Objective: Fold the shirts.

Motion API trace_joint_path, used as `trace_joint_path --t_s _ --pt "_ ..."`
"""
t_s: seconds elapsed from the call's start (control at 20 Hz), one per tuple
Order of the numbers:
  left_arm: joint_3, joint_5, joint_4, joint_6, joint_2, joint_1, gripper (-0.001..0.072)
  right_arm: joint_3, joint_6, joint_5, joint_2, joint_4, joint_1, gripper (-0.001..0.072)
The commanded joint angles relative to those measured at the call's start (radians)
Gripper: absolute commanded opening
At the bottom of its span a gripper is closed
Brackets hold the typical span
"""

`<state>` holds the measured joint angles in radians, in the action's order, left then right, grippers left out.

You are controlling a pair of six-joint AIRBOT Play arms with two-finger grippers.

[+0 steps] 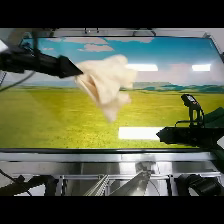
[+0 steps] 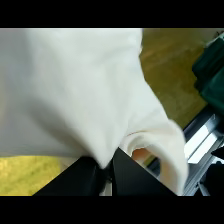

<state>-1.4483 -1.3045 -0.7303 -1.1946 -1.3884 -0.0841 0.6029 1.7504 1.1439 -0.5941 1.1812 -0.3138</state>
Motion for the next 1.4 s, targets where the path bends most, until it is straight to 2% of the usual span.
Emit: trace_joint_path --t_s 0.0,0.05,0.15,0.2,0.35,0.4,0.45,0.6,0.75,0.9,1.05,1.15,1.25,1.35 --pt "0.194 0.143 -0.011 0.017 -0.017 -0.097 0.0014 0.000 0.000 0.000 0.000 0.000 -0.001 0.0019" --pt "0.222 0.151 -0.010 0.037 -0.031 -0.103 0.0086 0.000 0.000 0.000 0.000 0.000 -0.001 0.0019" --pt "0.221 0.109 -0.010 0.042 -0.060 -0.095 0.0678 0.000 0.000 0.000 0.000 0.000 -0.001 0.0019" --pt "0.192 0.044 -0.011 0.042 -0.072 -0.079 0.0720 0.000 0.000 0.000 0.000 0.000 -0.001 0.0019" --pt "0.077 -0.165 -0.013 0.042 -0.088 0.013 0.0720 0.000 0.000 0.000 0.000 0.000 -0.001 0.0019" --pt "0.056 -0.206 -0.013 0.035 -0.083 0.050 0.0699 0.000 0.000 0.000 0.000 0.000 -0.001 0.0019" --pt "0.055 -0.230 -0.019 0.027 -0.071 0.086 0.0639 0.000 0.000 0.000 0.000 0.000 -0.001 0.0019" --pt "0.203 -0.237 -0.121 0.008 0.032 0.173 0.0635 0.000 0.003 -0.043 -0.001 0.000 -0.001 0.0019" --pt "0.455 -0.179 -0.169 -0.004 0.165 0.224 0.0636 0.000 0.003 -0.167 -0.001 0.001 -0.001 0.0019" --pt "0.695 0.011 -0.169 -0.031 0.266 0.231 0.0635 0.000 0.003 -0.309 0.000 -0.001 -0.001 0.0020" --pt "0.825 0.159 -0.167 -0.042 0.274 0.231 0.0636 0.000 0.004 -0.340 -0.004 -0.017 -0.001 0.0020" --pt "0.846 0.176 -0.158 -0.041 0.239 0.222 0.0635 0.003 0.021 -0.372 -0.062 -0.027 0.021 0.0020" --pt "0.845 0.180 -0.158 -0.040 0.190 0.183 0.0636 0.035 -0.068 -0.370 -0.215 -0.096 0.056 0.0020" --pt "0.845 0.196 -0.158 -0.040 0.144 0.119 0.0636 0.090 -0.257 -0.370 -0.402 -0.268 0.050 0.0019"
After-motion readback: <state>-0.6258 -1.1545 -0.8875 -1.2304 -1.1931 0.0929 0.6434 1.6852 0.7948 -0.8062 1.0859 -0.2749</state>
